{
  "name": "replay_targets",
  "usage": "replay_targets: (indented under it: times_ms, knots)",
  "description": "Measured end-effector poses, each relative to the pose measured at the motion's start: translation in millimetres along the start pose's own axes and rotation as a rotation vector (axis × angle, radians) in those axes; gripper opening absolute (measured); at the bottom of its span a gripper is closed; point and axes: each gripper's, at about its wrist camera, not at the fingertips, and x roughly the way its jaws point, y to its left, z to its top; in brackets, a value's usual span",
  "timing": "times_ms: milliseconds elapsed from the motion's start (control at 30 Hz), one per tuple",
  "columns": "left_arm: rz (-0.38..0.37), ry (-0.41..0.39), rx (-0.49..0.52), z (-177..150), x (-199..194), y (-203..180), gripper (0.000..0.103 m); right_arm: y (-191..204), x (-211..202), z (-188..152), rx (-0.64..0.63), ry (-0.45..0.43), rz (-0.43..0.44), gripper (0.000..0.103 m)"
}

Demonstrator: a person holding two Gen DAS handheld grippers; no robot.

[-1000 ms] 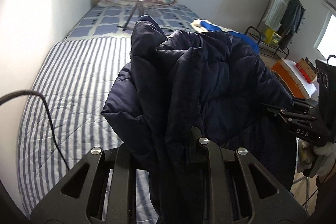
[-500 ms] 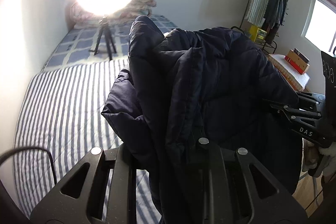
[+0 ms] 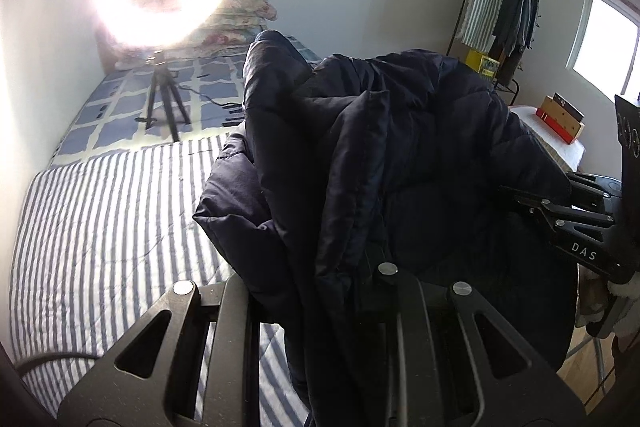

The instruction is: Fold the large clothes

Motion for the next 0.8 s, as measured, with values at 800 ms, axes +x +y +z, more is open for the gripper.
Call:
replay_targets:
  times_ms: [800]
  knots:
    - [0.002, -0.106, 0.004, 180.8, 177.3, -45.5, 0.018, -180.8, 114.0, 145.2, 0.072, -0.073, -0.066, 0.018]
